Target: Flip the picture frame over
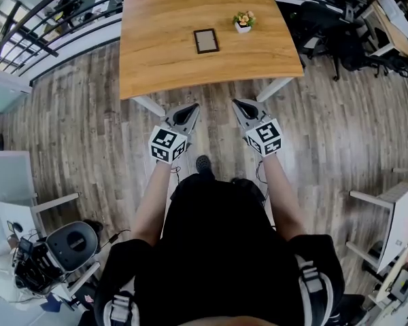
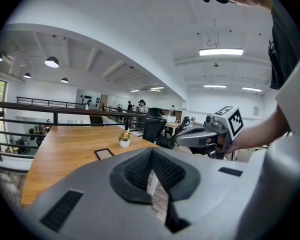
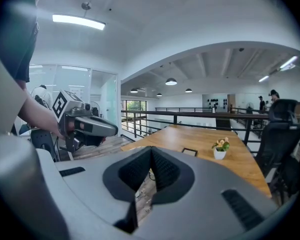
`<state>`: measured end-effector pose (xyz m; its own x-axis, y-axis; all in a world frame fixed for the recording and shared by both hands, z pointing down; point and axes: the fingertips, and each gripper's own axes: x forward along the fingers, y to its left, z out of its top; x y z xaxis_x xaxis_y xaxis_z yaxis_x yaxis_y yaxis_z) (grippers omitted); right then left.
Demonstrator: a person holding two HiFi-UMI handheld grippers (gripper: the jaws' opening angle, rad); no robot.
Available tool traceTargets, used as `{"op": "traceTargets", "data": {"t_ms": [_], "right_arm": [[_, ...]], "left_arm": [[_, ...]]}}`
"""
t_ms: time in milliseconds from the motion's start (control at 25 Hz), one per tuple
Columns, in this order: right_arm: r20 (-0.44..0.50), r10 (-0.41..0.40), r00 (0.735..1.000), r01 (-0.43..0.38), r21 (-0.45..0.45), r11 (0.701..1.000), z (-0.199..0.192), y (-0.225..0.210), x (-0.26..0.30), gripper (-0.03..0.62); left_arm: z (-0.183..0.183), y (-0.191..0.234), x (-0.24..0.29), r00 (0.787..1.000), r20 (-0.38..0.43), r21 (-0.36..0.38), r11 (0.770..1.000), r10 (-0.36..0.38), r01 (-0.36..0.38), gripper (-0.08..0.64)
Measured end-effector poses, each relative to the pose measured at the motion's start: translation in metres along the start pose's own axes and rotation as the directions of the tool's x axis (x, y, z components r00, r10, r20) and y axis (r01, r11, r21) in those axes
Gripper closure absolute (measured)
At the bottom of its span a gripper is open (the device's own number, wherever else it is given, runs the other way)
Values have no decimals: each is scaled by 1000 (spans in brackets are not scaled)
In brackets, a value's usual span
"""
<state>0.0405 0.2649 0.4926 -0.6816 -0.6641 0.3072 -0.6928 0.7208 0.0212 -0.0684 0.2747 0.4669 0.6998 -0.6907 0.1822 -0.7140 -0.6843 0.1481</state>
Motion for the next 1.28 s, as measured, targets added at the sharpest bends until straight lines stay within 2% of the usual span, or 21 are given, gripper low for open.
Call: {"op": "traceTargets", "data": {"t_ms": [760,960,1280], "right_arm": [[23,-48,999,47,18,999,8,4,36,586],[30,-82,996,80,75,994,1,-11,37,586],[21,-67,998,66,64,996,7,-28,60,586]], "left_arm": [[-5,43,-6,1000,-2,5,1000,-15,15,540],[-2,48,-1,1000,-4,8,1000,-24,24,540],[5,72,13,1000,1,-1,1000,-2,2,540]]}}
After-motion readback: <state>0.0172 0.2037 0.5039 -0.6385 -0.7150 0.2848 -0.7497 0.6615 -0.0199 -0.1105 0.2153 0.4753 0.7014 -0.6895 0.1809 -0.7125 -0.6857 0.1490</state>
